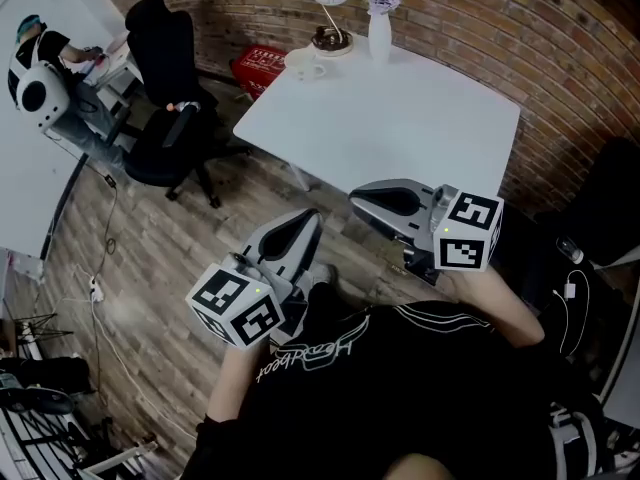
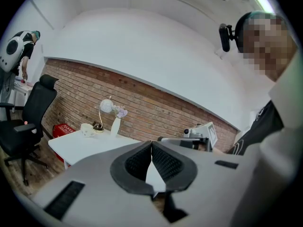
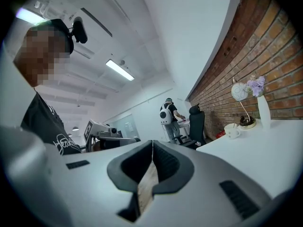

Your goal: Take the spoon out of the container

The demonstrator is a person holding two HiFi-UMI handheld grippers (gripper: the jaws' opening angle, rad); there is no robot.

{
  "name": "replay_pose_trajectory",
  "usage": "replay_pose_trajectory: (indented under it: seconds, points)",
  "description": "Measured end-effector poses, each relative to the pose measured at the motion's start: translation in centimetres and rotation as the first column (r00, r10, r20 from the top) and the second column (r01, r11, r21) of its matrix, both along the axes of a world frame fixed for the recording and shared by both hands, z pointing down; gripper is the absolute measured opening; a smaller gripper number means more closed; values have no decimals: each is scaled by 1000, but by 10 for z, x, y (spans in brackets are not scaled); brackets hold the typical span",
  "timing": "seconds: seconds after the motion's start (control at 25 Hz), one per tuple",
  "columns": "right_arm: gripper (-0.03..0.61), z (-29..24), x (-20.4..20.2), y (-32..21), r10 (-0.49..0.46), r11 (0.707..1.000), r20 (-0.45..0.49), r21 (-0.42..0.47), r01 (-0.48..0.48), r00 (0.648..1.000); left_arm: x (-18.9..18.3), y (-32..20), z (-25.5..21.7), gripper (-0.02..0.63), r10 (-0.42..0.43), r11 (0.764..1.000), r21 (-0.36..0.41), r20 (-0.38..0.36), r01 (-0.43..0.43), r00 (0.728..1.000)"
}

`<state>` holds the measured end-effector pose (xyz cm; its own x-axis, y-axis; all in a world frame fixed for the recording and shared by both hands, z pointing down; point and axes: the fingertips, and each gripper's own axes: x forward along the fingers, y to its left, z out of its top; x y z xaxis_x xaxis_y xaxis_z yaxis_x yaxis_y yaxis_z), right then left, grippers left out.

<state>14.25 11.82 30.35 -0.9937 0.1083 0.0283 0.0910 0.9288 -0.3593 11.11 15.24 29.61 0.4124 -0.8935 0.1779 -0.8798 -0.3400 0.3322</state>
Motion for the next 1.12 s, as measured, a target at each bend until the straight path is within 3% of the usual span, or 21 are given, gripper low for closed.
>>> replay_pose_trajectory:
  seconds: [0.6,0.8,1.12]
  points:
    - [-2,-8,-192,-128,218,975,-34,-21,-219,975,-207,-127,-1,5,185,981,-38,-80,-189,979]
    - [-2,1,-217,-145,267,963,-58,-11,-268,962,-242,-147,5,5,230,972,-37,-77,-233,970]
    - [-2,8,-233,-174,294,955,-56,-18,-295,954,-268,-180,10,5,207,978,-11,-85,-209,975]
